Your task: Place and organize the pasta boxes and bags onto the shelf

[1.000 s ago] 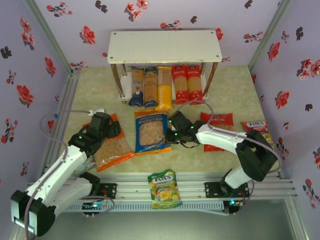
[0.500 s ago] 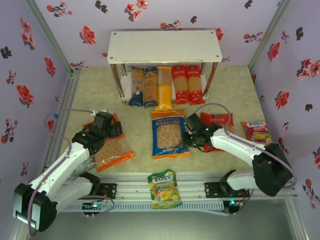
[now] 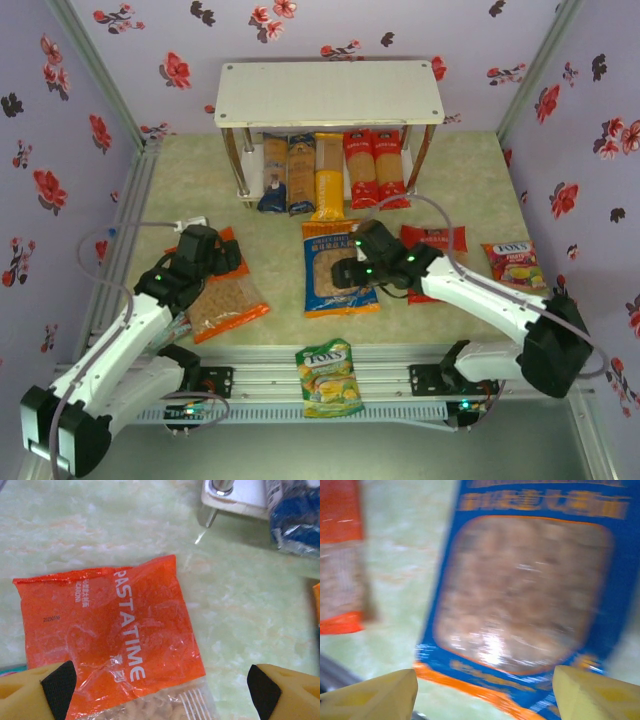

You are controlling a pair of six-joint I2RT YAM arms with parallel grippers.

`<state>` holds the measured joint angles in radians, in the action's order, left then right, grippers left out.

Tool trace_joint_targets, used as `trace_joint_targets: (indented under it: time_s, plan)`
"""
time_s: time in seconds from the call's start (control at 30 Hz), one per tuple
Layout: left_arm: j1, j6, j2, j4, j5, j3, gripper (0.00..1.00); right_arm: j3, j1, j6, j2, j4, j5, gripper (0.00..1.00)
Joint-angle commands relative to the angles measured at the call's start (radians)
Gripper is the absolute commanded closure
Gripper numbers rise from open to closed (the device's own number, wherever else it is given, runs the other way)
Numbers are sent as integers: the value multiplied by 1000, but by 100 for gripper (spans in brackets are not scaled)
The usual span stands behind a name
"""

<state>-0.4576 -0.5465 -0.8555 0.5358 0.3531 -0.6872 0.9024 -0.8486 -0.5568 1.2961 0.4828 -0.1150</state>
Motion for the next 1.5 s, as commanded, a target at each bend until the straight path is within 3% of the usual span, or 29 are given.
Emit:
trace_joint_targets:
  time_s: [0.0,0.23,0.4,0.63,1.03,1.13,1.27,1.4,1.47]
  plan:
    - [9,-21,55,18,-20,-44,8,49,-57,-21,118,-154,-167,28]
    - [10,-3,106,64,-35,-118,9,275,-162,-17,477,-182,-281,29]
    - [10,-1,117,71,-33,-120,9,409,-204,-15,652,-164,-332,29]
    - [12,3,127,69,-26,-111,9,507,-217,-38,780,-182,-406,29]
    - [21,7,128,63,-25,-90,9,590,-224,-111,872,-289,-474,32]
    - [23,9,126,59,-25,-83,9,608,-223,-134,891,-313,-487,42]
    - [25,10,113,51,-26,-67,9,598,-221,-144,877,-308,-453,68]
    - [26,10,83,40,-25,-45,11,537,-204,-138,817,-292,-379,83]
    - [26,10,64,34,-24,-34,11,488,-189,-148,774,-303,-338,96]
